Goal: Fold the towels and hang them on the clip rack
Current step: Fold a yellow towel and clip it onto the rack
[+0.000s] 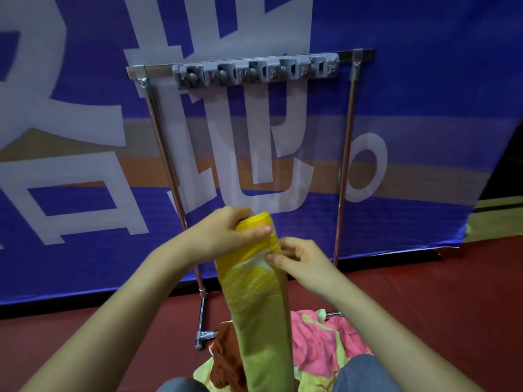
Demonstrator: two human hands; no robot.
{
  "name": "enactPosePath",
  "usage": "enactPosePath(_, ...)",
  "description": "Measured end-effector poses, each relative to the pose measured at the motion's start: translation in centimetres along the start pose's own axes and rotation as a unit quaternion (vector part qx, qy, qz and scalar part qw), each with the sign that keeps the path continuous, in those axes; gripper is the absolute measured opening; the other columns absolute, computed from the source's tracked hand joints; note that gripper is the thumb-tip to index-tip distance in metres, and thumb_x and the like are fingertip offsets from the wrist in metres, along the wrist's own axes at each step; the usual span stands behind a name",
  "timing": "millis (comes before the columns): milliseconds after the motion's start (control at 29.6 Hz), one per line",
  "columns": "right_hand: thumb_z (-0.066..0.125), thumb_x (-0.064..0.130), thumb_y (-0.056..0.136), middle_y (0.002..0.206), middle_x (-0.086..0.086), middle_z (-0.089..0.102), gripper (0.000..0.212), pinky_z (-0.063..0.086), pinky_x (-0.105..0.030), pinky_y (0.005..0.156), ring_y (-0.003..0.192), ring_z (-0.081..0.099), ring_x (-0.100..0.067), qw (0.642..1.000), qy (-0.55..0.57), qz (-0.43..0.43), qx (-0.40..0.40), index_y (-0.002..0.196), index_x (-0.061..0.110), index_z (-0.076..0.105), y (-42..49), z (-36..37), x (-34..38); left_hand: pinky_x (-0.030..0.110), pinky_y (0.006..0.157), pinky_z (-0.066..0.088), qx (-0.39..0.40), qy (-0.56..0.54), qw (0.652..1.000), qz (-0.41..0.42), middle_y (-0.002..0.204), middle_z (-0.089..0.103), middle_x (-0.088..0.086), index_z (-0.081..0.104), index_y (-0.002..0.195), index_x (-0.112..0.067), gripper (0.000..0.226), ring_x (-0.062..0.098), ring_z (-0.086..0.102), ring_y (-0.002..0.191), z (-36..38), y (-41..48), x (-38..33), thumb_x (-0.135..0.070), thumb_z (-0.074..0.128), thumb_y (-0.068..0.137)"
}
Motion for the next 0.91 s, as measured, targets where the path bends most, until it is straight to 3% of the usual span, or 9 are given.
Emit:
enactPosePath(101,0.054,0.002,0.086,0.08,0.007,0.066,0.017,0.049,-0.01,0.066,0.07,0.064,0.005,0.999,0.045,-0.021,-0.012,0.084,0.018,0.061,0.3,-0.2,0.6,0.029,0.065,0.048,-0.052,0.007,0.998,0.026,0.073,0.061,0.005,0.062,0.083,-0.008,0.027,0.014,0.057,0.067,-1.4,0.0,-1.4,-0.033,0.053,0.087)
enactPosePath(270,0.053,0.012,0.087,0.098,0.006,0.065,0.015,0.05,-0.011,0.074,0.079,0.064,0.006,0.995,0.075,0.061,0.031,0.097,0.022,0.059,-0.4,0.3,-3.0,0.01,0.051,0.038,-0.15,0.013,0.984,0.09,0.057,0.049,-0.008,0.052,0.062,-0.025,0.026,-0.002,0.049,0.05,-4.9,-0.2,-3.6,-0.029,0.054,0.087)
enactPosePath(406,0.055,0.01,0.087,0.102,-0.003,0.066,0.016,0.049,-0.013,0.077,0.079,0.063,0.003,0.984,0.013,0.153,0.091,0.102,0.014,0.062,-2.5,0.8,-9.4,0.029,0.058,0.042,-0.23,0.007,0.969,0.089,0.061,0.054,0.004,0.058,0.07,-0.013,0.028,0.014,0.05,0.057,-8.2,-1.2,-2.6,-0.036,0.057,0.085)
enactPosePath(473,0.056,0.007,0.087,0.087,0.004,0.069,0.009,0.048,-0.012,0.072,0.073,0.062,0.003,0.983,0.004,0.169,0.067,0.091,0.013,0.062,-3.3,-0.1,-11.2,0.031,0.056,0.039,-0.25,0.033,0.965,0.07,0.059,0.052,0.006,0.056,0.069,-0.009,0.034,0.016,0.047,0.056,-8.7,-1.8,-1.3,-0.042,0.055,0.08)
enactPosePath(575,0.058,0.005,0.084,0.064,0.012,0.067,0.01,0.046,-0.011,0.066,0.065,0.059,0.004,0.987,0.007,0.154,0.051,0.078,0.012,0.061,-3.1,-1.1,-10.6,0.024,0.053,0.036,-0.277,0.063,0.959,0.006,0.055,0.047,-0.002,0.049,0.06,-0.02,0.029,0.01,0.043,0.054,-9.2,-2.9,2.1,-0.029,0.058,0.086)
enactPosePath(811,0.06,0.016,0.086,0.052,0.013,0.059,0.015,0.039,-0.011,0.05,0.05,0.05,0.004,0.987,0.039,0.128,0.087,0.071,0.014,0.058,-2.7,-1.5,-6.5,0.032,0.059,0.042,-0.158,0.013,0.982,-0.099,0.064,0.052,0.004,0.059,0.08,-0.001,0.024,0.019,0.048,0.062,-2.8,-3.3,8.2,-0.024,0.056,0.086)
enactPosePath(913,0.065,0.034,0.073,0.06,0.01,0.059,0.019,0.041,-0.016,0.055,0.056,0.052,-0.003,0.988,0.035,0.112,0.105,0.071,0.016,0.061,-2.6,-0.7,-5.0,0.027,0.072,0.045,-0.094,-0.018,0.992,-0.088,0.088,0.059,0.002,0.059,0.095,-0.01,0.02,0.015,0.056,0.081,1.0,-3.0,7.4,-0.029,0.054,0.088)
Point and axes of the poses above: each hand's wrist, its own y-axis towards the middle knuckle, its own z-axis out of the palm, x = y × z, the point moved 9 cm from there along y, towards the middle knuckle
